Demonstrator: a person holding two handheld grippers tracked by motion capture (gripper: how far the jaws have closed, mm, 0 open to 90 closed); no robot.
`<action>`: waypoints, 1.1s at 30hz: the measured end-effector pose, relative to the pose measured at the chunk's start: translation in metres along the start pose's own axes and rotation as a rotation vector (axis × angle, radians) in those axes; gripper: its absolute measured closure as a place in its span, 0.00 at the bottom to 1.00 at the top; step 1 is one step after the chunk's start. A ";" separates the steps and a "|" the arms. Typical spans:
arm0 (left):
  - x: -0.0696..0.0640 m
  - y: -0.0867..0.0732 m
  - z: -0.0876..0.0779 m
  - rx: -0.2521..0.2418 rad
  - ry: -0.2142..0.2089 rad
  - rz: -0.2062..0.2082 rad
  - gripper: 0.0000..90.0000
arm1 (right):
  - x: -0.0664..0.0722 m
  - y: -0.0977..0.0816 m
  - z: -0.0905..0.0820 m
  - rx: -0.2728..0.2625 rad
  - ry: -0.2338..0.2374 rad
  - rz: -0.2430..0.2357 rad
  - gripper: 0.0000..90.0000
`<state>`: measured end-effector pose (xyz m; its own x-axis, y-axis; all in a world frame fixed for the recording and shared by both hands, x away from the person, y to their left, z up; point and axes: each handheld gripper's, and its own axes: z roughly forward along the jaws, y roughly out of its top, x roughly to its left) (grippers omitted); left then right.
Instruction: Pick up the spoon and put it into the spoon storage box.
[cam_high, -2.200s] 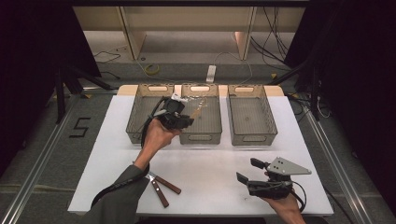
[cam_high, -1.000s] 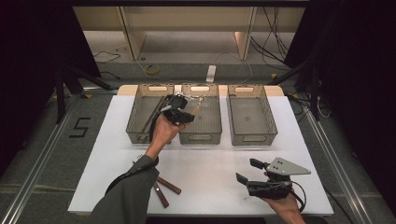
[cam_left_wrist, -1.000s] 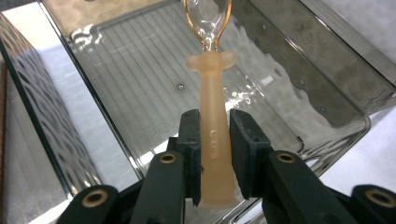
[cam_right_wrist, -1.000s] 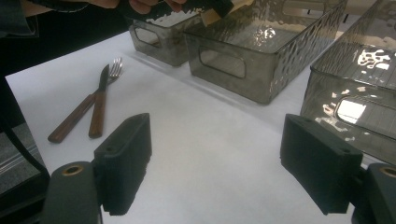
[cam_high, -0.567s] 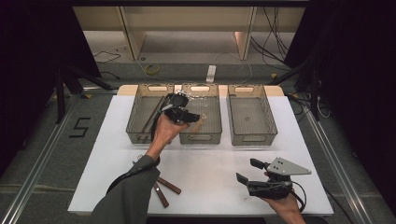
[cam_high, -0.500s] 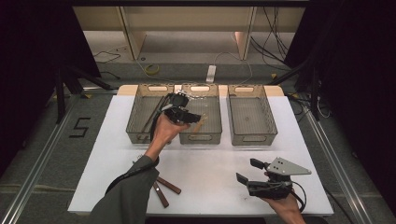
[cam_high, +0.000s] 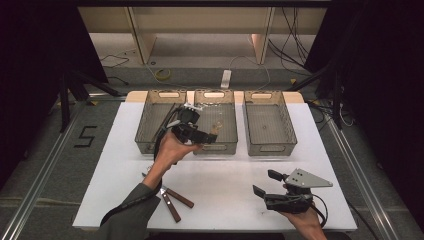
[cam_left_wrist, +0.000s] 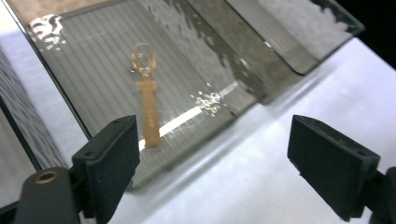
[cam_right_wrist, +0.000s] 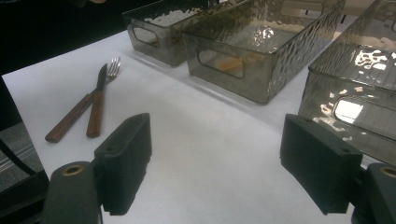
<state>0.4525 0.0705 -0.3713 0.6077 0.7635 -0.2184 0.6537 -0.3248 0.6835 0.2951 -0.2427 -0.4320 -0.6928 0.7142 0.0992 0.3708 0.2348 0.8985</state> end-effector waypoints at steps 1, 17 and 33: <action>-0.002 -0.003 -0.002 -0.004 0.000 0.005 0.17 | 0.000 0.000 0.000 0.000 0.000 0.000 0.29; -0.006 -0.032 -0.024 -0.033 0.014 0.028 0.16 | 0.000 0.000 0.000 -0.002 0.000 0.000 0.29; -0.017 -0.055 -0.021 0.010 0.005 0.068 0.16 | 0.000 0.001 -0.001 -0.006 0.004 -0.005 0.29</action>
<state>0.3966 0.0870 -0.3902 0.6486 0.7422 -0.1687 0.6156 -0.3812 0.6898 0.2947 -0.2430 -0.4305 -0.6974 0.7101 0.0964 0.3633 0.2343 0.9018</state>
